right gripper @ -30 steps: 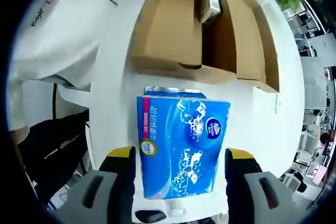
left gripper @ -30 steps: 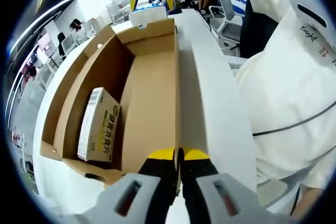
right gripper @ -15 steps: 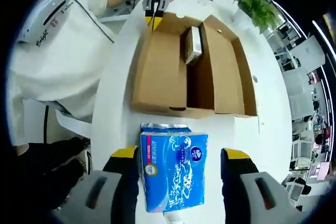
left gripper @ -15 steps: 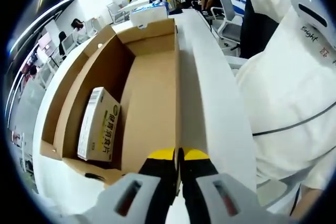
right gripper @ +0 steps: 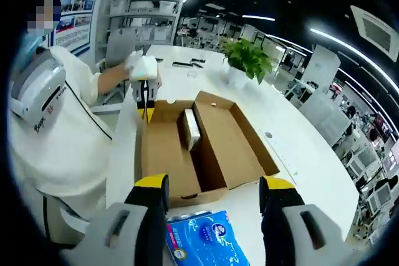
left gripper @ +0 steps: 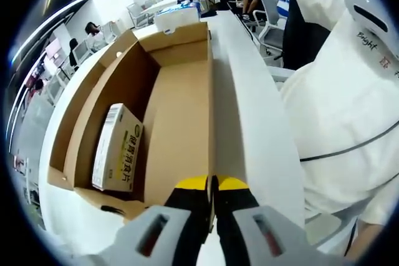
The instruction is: Operate the shoe box by opening the lid, removing the specified soft item, and placing it in the target area until the item is outside and the box remains undamaged.
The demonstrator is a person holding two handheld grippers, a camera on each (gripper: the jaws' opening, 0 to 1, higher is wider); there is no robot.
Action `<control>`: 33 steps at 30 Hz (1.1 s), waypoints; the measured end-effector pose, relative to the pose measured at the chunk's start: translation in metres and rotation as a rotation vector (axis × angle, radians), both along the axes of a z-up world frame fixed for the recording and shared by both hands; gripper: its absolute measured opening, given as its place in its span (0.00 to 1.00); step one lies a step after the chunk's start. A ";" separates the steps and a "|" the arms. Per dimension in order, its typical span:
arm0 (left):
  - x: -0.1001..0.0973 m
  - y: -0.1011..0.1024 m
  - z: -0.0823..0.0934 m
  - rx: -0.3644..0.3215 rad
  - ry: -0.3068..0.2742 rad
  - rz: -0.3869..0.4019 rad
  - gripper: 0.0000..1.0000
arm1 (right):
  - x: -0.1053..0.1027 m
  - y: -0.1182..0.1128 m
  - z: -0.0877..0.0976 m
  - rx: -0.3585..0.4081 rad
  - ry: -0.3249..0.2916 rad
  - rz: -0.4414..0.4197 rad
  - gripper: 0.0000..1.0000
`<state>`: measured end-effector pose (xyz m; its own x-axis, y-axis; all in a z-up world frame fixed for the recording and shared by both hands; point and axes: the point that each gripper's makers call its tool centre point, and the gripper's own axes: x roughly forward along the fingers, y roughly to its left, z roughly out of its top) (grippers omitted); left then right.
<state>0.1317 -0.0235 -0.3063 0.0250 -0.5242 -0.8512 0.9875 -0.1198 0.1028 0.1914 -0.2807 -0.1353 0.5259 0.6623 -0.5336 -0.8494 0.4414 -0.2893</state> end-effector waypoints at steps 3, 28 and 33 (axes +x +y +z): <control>0.001 0.000 0.000 0.003 0.001 0.000 0.02 | 0.002 0.004 0.022 0.163 0.009 -0.034 0.55; 0.000 -0.002 0.000 -0.002 -0.002 0.000 0.02 | 0.018 -0.025 0.078 0.698 -0.126 -0.323 0.56; -0.003 -0.003 0.000 0.006 0.016 0.005 0.01 | 0.014 -0.036 0.086 0.756 -0.220 -0.393 0.41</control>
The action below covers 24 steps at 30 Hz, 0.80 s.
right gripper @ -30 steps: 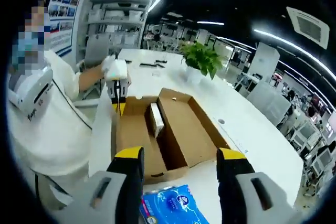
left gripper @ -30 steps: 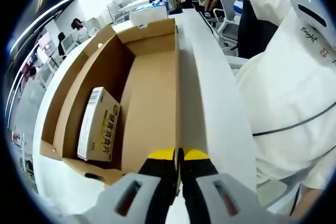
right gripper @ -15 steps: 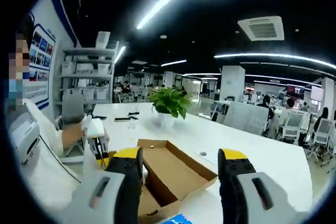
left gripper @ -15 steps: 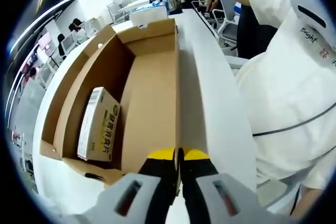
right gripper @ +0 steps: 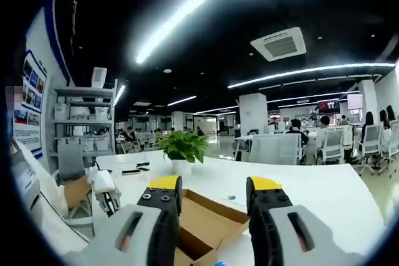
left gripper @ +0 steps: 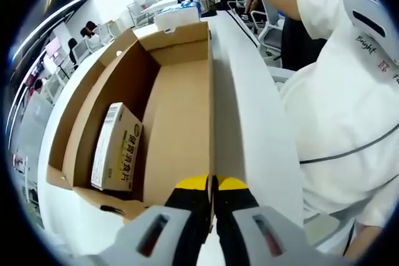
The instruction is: Operate the shoe box by opening the lid, removing the specified soft item, and placing it in the target area until the item is outside and the box remains undamaged.
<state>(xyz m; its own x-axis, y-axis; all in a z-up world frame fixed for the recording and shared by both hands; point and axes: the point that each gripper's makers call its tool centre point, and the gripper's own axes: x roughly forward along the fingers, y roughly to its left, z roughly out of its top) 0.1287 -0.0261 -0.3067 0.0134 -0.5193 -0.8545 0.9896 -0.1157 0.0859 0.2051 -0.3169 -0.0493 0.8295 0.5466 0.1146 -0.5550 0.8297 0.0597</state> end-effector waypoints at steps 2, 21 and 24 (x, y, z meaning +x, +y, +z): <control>-0.001 0.000 -0.001 0.007 0.002 0.002 0.01 | -0.004 -0.003 -0.005 0.003 0.023 0.006 0.45; -0.006 -0.001 -0.002 -0.002 -0.008 0.000 0.01 | -0.032 -0.003 -0.012 -0.144 -0.071 -0.131 0.48; -0.006 -0.001 -0.002 -0.011 -0.007 0.000 0.01 | -0.032 -0.002 -0.008 -0.119 -0.057 -0.119 0.49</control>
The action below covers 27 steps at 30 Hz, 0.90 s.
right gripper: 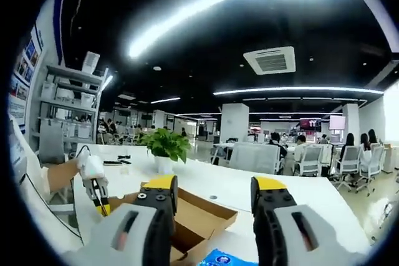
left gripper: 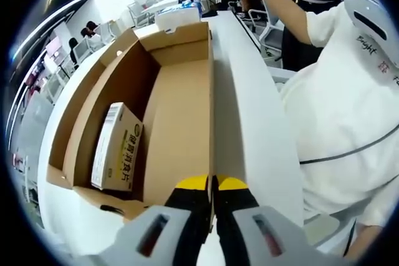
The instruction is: Operate the shoe box by opening the lid, removing the specified soft item, and placing it in the target area until the item is outside and the box remains undamaged.
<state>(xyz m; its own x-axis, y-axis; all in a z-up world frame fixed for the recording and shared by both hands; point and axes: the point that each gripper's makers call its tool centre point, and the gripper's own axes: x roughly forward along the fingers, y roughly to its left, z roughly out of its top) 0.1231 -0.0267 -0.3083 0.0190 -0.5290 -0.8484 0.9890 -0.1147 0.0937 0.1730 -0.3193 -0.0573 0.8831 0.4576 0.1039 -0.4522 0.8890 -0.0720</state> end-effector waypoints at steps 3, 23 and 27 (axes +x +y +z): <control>-0.002 0.000 0.000 -0.004 0.005 0.000 0.01 | -0.005 0.000 0.019 0.081 -0.052 0.001 0.57; 0.001 0.000 0.001 -0.011 -0.006 -0.011 0.02 | -0.020 0.023 -0.030 -0.044 -0.011 -0.035 0.59; 0.002 0.000 0.001 -0.014 -0.008 -0.009 0.02 | -0.018 0.032 -0.032 -0.074 -0.045 -0.043 0.49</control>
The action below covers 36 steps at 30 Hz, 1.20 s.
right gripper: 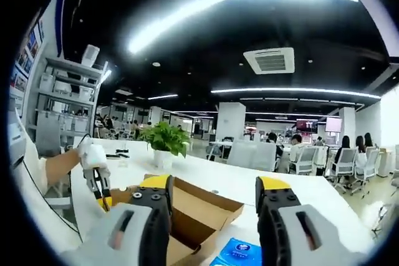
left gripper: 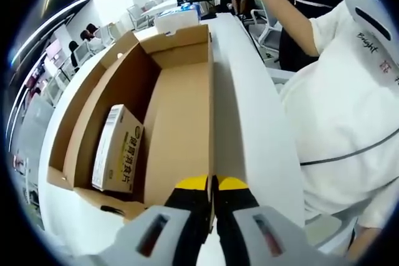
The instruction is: Operate the shoe box by opening the lid, removing the specified soft item, and placing it in the target area until the item is outside and the box remains undamaged.
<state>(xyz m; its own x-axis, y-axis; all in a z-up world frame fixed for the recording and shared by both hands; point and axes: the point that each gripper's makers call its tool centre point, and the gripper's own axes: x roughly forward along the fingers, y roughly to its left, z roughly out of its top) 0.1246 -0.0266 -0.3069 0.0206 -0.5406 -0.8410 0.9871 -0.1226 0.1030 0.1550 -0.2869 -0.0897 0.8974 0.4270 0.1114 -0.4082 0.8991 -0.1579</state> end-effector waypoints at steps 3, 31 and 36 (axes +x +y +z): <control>0.000 0.000 0.000 -0.004 0.002 0.000 0.02 | 0.002 -0.001 -0.003 -0.074 -0.054 -0.047 0.41; 0.009 0.003 -0.001 0.008 0.037 0.026 0.01 | 0.021 0.057 -0.078 -0.214 0.101 0.046 0.33; 0.008 0.003 0.000 0.003 0.034 0.020 0.01 | 0.021 0.056 -0.084 -0.220 0.111 0.042 0.33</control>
